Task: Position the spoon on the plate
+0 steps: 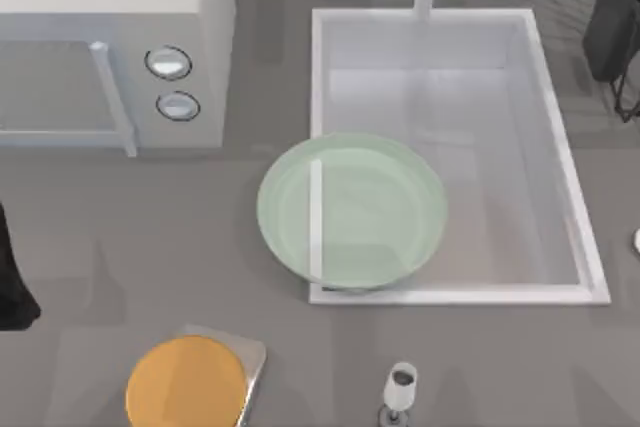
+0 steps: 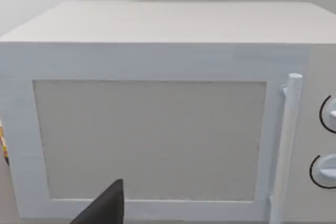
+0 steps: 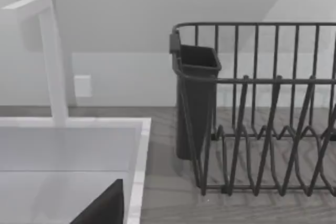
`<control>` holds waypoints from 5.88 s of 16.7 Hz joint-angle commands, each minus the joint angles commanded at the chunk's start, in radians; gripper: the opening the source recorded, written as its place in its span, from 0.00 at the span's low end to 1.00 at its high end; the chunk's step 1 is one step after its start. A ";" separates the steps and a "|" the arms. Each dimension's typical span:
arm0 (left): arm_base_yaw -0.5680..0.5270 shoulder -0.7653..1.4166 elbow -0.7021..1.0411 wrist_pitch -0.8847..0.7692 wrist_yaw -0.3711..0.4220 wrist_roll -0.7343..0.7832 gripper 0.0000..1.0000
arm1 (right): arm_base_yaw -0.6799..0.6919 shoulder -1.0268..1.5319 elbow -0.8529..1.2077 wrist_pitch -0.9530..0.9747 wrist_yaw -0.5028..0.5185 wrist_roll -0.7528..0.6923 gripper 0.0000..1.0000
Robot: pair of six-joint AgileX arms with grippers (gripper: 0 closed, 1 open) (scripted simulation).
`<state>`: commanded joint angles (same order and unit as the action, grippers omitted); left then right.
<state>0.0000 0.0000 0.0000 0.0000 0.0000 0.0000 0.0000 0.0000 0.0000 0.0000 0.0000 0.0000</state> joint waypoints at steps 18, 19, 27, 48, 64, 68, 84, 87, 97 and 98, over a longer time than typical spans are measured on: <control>0.000 0.000 0.000 0.000 0.000 0.000 1.00 | -0.171 1.132 0.775 -0.744 0.003 -0.671 1.00; 0.000 0.000 0.000 0.000 0.000 0.000 1.00 | -0.183 1.220 0.831 -0.797 0.003 -0.720 1.00; 0.000 0.000 0.000 0.000 0.000 0.000 1.00 | -0.240 1.616 1.089 -1.045 0.004 -0.943 1.00; 0.000 0.000 0.000 0.000 0.000 0.000 1.00 | -0.239 1.811 0.864 -0.627 0.005 -0.940 1.00; 0.000 0.000 0.000 0.000 0.000 0.000 1.00 | -0.239 1.811 0.864 -0.627 0.005 -0.940 0.00; 0.000 0.000 0.000 0.000 0.000 0.000 1.00 | -0.239 1.811 0.864 -0.627 0.005 -0.940 0.00; 0.000 0.000 0.000 0.000 0.000 0.000 1.00 | -0.240 1.586 1.146 -1.120 -0.013 -0.922 0.00; 0.000 0.000 0.000 0.000 0.000 0.000 1.00 | -0.236 1.592 1.145 -1.119 -0.013 -0.921 0.00; 0.000 0.000 0.000 0.000 0.000 0.000 1.00 | 0.157 2.047 1.715 -1.277 -0.014 -0.965 0.00; 0.000 0.000 0.000 0.000 0.000 0.000 1.00 | 0.216 2.111 1.809 -1.298 -0.015 -0.969 0.00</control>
<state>0.0000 0.0000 0.0000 0.0000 0.0000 0.0000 0.2165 2.1111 1.8091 -1.2981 -0.0147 -0.9688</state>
